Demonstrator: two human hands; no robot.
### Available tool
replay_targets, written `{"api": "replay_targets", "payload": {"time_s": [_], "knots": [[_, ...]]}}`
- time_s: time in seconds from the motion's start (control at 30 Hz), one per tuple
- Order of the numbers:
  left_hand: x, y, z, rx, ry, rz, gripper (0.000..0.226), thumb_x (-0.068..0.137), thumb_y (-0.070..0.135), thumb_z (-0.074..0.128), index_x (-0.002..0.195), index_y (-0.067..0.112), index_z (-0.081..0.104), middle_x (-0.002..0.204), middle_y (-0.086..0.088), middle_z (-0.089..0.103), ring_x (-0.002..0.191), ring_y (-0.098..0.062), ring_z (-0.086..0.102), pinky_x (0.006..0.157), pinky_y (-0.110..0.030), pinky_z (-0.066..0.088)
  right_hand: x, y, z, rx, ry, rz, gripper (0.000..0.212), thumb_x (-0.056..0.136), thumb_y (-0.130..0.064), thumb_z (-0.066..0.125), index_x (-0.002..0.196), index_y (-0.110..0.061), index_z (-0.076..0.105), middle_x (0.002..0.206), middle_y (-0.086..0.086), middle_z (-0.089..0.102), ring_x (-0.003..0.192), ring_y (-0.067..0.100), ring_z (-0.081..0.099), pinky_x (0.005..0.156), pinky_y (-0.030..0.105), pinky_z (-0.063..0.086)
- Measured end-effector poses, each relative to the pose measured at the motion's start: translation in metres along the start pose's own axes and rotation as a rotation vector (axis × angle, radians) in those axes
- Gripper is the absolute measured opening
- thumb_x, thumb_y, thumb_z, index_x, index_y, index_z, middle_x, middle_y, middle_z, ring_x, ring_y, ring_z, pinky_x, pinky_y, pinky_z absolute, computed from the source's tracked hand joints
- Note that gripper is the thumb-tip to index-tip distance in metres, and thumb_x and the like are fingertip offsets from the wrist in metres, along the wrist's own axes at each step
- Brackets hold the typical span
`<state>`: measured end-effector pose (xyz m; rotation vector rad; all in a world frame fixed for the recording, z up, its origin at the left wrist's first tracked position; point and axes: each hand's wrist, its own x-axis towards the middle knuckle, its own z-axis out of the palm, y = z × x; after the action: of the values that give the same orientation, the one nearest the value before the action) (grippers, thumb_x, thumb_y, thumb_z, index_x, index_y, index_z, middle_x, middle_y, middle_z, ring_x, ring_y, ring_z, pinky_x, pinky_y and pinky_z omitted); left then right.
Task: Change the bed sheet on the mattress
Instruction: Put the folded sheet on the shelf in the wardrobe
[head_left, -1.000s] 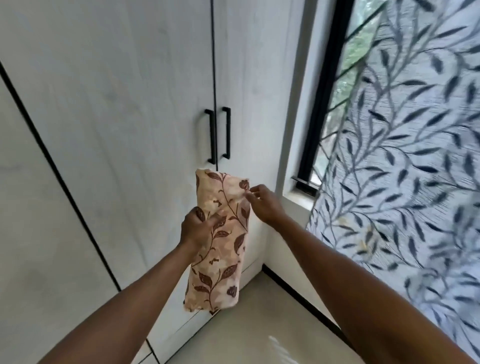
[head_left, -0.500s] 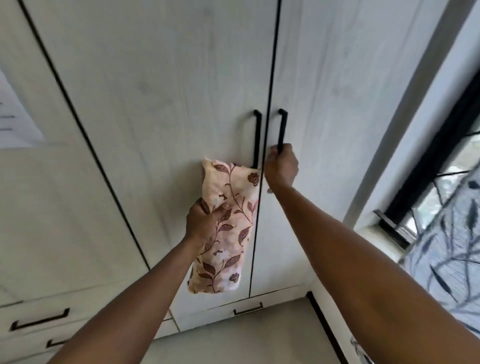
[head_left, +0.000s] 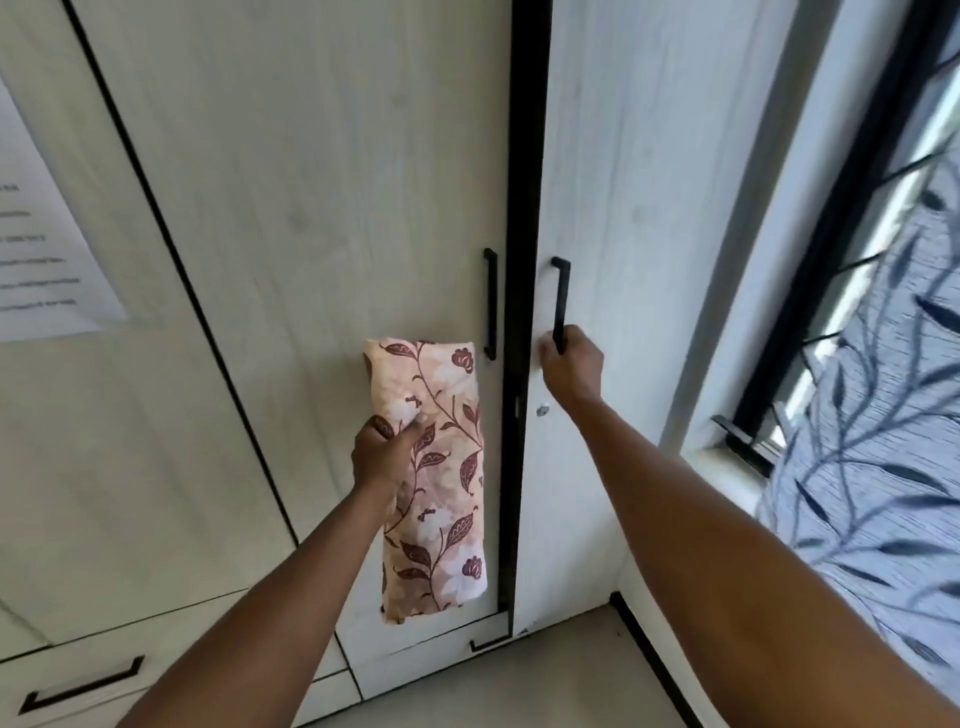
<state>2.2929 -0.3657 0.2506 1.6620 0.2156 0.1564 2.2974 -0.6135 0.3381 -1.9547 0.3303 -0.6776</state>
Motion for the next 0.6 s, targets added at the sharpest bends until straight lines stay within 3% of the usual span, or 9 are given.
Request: {"api": "replay_targets", "payload": {"time_s": [0.13,0.23,0.3,0.37,0.47,0.57,0.6], "knots": [[-0.013,0.006,0.009,-0.023,-0.061,0.002,0.062,0.056,0.061,0.085,0.091,0.012,0.072,0.091,-0.002,0.076,0.086,-0.024,0.073,0.081,-0.043,0.06,-0.047,0.007,-0.034,-0.057,0.122,-0.036,0.032,0.096,-0.044,0.066,0.094,-0.013,0.058,0.081,-0.003,0.061,0.072,0.004,0.056,0.058,0.015,0.035],[-0.03,0.007,0.025,-0.014,-0.151,0.006,0.071,0.05,0.07,0.083,0.097,0.017,0.073,0.095,-0.001,0.076,0.09,-0.025,0.072,0.085,-0.044,0.06,-0.066,0.021,-0.065,-0.094,0.218,-0.044,0.051,0.08,-0.061,0.077,0.094,-0.017,0.056,0.081,0.0,0.06,0.071,0.011,0.057,0.06,0.017,0.04],[-0.046,0.009,0.036,-0.01,-0.218,0.012,0.059,0.063,0.059,0.087,0.104,0.018,0.074,0.101,-0.001,0.076,0.095,-0.024,0.072,0.089,-0.041,0.058,-0.074,0.03,-0.088,-0.121,0.269,-0.005,0.066,0.066,-0.068,0.083,0.098,-0.018,0.054,0.083,0.001,0.06,0.072,0.013,0.057,0.063,0.021,0.046],[-0.06,0.01,0.047,-0.025,-0.257,0.026,0.049,0.072,0.046,0.087,0.11,0.017,0.074,0.107,-0.002,0.075,0.1,-0.025,0.071,0.092,-0.038,0.057,-0.078,0.034,-0.111,-0.2,0.334,0.019,0.07,0.062,-0.06,0.09,0.103,-0.014,0.055,0.09,0.002,0.058,0.077,0.015,0.056,0.069,0.027,0.049],[-0.079,0.009,0.062,-0.023,-0.301,0.033,0.045,0.072,0.046,0.087,0.108,0.023,0.073,0.108,0.001,0.075,0.101,-0.024,0.071,0.097,-0.043,0.056,-0.078,0.046,-0.147,-0.283,0.406,0.063,0.049,0.072,-0.026,0.089,0.106,-0.006,0.058,0.101,0.01,0.056,0.089,0.025,0.057,0.083,0.04,0.052],[-0.095,0.016,0.075,-0.043,-0.305,0.002,0.047,0.074,0.044,0.086,0.112,0.02,0.073,0.111,-0.007,0.075,0.103,-0.033,0.071,0.095,-0.051,0.056,-0.076,0.064,-0.177,-0.307,0.476,0.093,0.038,0.078,-0.018,0.08,0.103,0.001,0.06,0.104,0.021,0.06,0.101,0.039,0.062,0.087,0.042,0.053],[-0.099,0.019,0.079,-0.035,-0.298,-0.004,0.047,0.077,0.042,0.085,0.115,0.017,0.073,0.112,-0.013,0.075,0.107,-0.041,0.068,0.095,-0.055,0.055,-0.077,0.068,-0.187,-0.275,0.484,0.112,0.039,0.082,-0.017,0.078,0.11,0.003,0.058,0.11,0.023,0.06,0.106,0.04,0.061,0.09,0.036,0.051]]}}
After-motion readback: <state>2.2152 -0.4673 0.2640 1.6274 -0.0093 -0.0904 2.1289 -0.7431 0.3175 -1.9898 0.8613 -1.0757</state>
